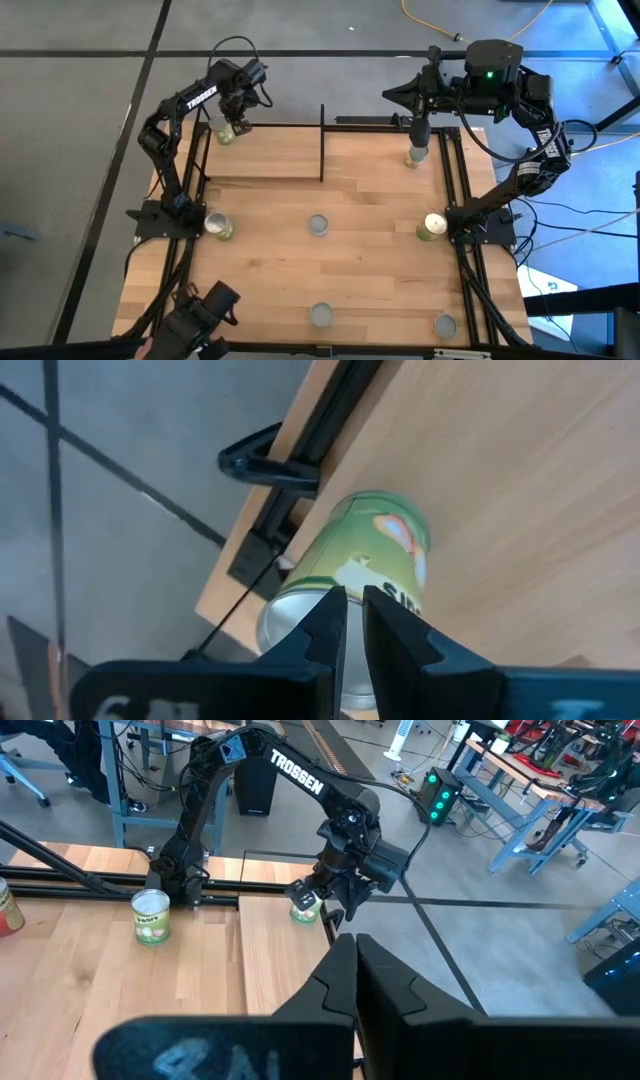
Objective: Pick and place cans onto a shelf
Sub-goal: Put the top canned pears on the shelf, then put the canned pears on the shelf
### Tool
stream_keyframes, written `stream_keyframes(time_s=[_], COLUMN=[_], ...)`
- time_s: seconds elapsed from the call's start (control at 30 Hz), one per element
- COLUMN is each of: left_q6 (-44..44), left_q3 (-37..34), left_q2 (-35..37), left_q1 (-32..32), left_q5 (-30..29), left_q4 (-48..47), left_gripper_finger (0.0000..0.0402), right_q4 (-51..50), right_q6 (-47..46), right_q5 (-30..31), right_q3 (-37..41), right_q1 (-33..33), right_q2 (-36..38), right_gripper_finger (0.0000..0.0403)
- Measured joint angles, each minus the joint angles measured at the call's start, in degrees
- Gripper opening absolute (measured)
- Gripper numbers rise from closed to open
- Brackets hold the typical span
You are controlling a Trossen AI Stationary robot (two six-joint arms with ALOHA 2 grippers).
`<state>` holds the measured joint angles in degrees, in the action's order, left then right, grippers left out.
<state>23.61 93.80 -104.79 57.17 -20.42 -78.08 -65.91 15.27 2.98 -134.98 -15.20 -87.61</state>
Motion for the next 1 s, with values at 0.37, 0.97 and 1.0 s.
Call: stream_keyframes(time_s=[0.37, 0.97, 1.0], left_q6=[0.3, -21.9, -26.1], left_q3=[0.0, 0.0, 0.0], left_q2=[8.4, 27.2, 27.6], left_q1=[-4.8, -31.8, -33.0], left_q5=[6.4, 28.1, 29.9], left_q4=[0.1, -9.0, -10.0], left_gripper_finger=[0.003, 0.003, 0.003], right_q4=[-0.1, -24.2, -24.3], right_q6=[0.2, -3.0, -2.9], right_q5=[0.0, 0.0, 0.0], right_q3=[0.0, 0.0, 0.0], right_q1=[0.0, 0.0, 0.0], right_q2=[0.0, 0.1, 0.1], right_gripper_finger=[0.0004, 0.0004, 0.0004])
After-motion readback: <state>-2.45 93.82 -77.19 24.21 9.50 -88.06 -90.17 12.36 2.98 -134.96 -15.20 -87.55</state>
